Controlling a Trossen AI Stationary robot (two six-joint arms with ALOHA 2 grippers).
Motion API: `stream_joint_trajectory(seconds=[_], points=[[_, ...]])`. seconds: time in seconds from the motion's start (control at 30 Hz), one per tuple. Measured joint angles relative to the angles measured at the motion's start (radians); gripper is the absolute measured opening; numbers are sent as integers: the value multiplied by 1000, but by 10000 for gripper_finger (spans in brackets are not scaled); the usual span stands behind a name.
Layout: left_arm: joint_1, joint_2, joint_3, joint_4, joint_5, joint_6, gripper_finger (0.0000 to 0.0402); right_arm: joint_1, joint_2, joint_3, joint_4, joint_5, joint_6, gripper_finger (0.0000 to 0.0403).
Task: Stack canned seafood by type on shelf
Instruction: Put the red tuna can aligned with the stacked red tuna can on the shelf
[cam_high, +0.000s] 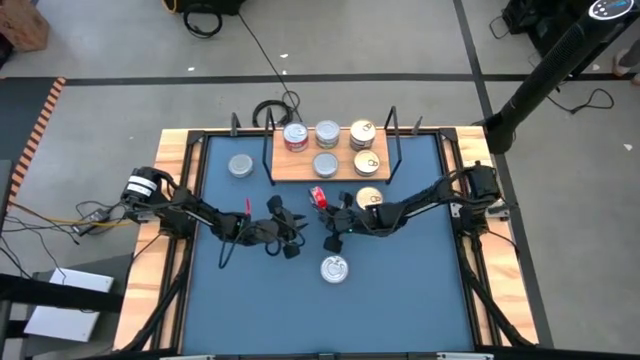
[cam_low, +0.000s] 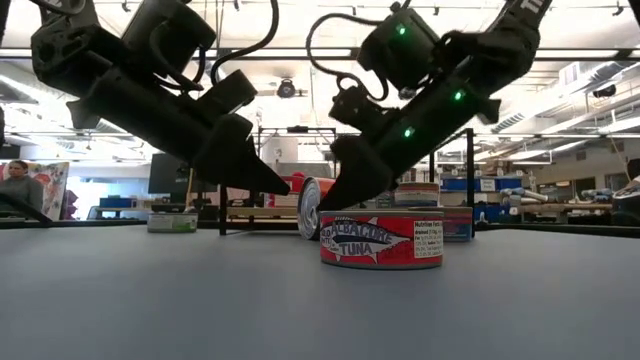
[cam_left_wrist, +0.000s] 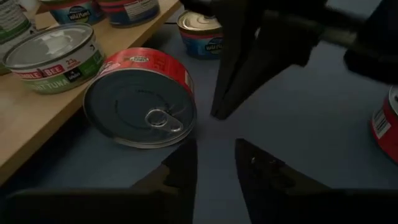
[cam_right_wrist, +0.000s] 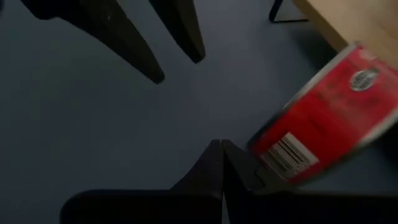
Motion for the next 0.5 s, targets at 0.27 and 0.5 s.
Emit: stream_joint_trajectory(seconds=[0.27,0.5], points=[[2,0,0,3,0,0,132,-8,-50,0,-146,66,53,7],[2,1,0,3,0,-3,133,-48,-50,0,-221,94,98,6]])
